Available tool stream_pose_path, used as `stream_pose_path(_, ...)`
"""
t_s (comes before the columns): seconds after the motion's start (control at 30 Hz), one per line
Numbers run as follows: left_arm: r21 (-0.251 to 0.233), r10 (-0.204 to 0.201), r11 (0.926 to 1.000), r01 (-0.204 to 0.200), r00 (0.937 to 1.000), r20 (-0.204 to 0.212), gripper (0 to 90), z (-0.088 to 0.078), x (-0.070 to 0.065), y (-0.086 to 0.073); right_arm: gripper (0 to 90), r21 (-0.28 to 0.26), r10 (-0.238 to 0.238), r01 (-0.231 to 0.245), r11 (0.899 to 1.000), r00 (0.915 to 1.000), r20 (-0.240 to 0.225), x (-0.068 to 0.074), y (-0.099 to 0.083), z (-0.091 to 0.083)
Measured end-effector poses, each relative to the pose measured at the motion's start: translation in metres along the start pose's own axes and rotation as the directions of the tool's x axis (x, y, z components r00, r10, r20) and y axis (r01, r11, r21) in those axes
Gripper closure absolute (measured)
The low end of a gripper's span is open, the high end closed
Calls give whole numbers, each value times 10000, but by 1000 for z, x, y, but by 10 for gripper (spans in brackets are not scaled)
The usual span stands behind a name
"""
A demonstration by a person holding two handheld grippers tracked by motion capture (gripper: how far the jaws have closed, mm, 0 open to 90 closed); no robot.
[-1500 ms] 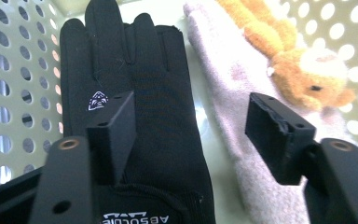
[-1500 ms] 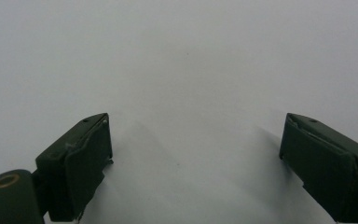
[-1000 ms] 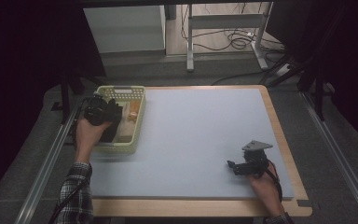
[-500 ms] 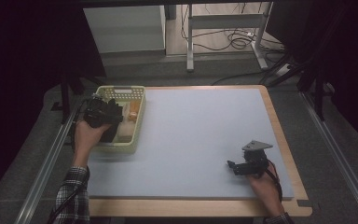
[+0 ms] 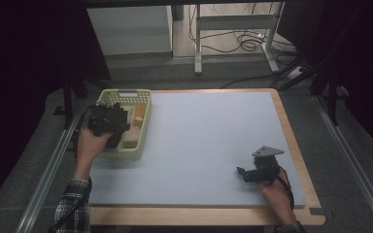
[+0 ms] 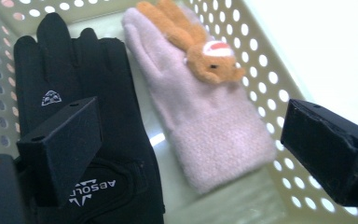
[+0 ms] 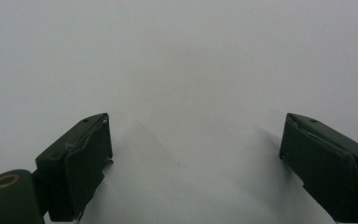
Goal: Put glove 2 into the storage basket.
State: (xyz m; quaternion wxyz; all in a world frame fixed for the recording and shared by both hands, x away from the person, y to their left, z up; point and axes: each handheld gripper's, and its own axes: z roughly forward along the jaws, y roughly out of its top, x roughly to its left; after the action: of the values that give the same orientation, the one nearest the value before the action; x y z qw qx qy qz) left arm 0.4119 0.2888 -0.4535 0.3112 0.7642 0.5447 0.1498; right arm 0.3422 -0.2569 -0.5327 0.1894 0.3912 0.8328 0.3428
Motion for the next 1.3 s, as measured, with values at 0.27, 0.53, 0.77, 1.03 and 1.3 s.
stream_pose_path(0.27,-111,314,9994,-313,9995,61,47,-4,-8,-4,89,-2,-10,10,10000,10000,3,0,0,0)
stream_pose_path(0.53,-359,529,9980,-522,9984,181,42,-11,-14,-8,89,2,-5,5,10000,10000,1,0,0,0)
stream_pose_path(0.77,-516,854,9951,-845,9962,161,41,-18,-21,-11,89,2,-10,10,10000,10000,5,0,0,0)
stream_pose_path(1.03,-771,1090,9913,-1066,9936,285,40,-26,-28,-14,88,21,-25,25,10000,10000,8,0,0,0)
stream_pose_path(1.3,-888,1379,9871,-1335,9894,446,40,-30,-36,-18,89,27,-14,14,10000,10000,6,0,0,0)
